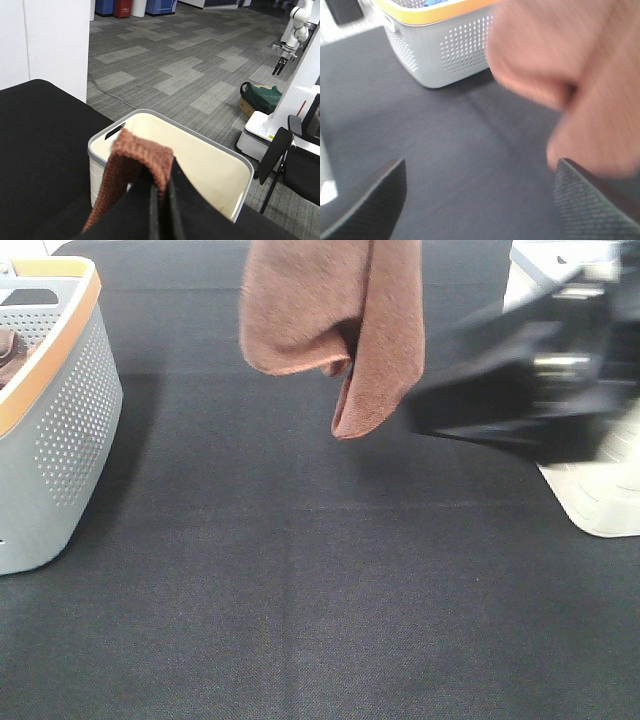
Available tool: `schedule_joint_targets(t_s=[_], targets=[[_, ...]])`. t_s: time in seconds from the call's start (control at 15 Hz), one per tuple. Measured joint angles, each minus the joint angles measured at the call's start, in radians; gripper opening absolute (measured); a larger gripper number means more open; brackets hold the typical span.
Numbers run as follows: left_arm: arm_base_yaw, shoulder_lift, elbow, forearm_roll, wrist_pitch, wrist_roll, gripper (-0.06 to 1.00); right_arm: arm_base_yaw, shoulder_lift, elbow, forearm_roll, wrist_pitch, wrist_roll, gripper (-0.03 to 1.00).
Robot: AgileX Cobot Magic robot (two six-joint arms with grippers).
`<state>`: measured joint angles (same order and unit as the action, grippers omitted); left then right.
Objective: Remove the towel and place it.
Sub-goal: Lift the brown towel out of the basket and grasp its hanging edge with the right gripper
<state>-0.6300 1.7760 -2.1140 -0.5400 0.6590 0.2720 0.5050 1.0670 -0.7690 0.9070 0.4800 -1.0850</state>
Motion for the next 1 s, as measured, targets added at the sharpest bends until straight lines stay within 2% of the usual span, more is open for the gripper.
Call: schedule_joint_targets(t_s=[0.07, 0.13, 0.4, 0.6, 0.87, 1.0], targets=[[-0.013, 0.005, 0.000, 0.018, -0.002, -0.016, 0.00, 0.050, 0.049, -0.009, -0.001, -0.088, -0.004, 0.76], [-0.013, 0.005, 0.000, 0.018, -0.002, -0.016, 0.00, 0.050, 0.049, -0.009, -0.001, -0.088, -0.004, 0.76], [-0.043, 0.019, 0.000, 0.070, -0.004, -0.040, 0.00, 0.172, 0.222, -0.014, -0.001, -0.427, -0.004, 0.76], [-0.049, 0.023, 0.000, 0.081, -0.004, -0.063, 0.00, 0.192, 0.289, -0.014, 0.000, -0.523, 0.004, 0.76], [-0.050, 0.021, 0.000, 0.081, 0.001, -0.066, 0.00, 0.192, 0.307, -0.014, 0.002, -0.647, 0.118, 0.76], [-0.052, 0.011, 0.000, 0.091, 0.003, -0.066, 0.00, 0.192, 0.307, -0.014, 0.003, -0.678, 0.147, 0.78]])
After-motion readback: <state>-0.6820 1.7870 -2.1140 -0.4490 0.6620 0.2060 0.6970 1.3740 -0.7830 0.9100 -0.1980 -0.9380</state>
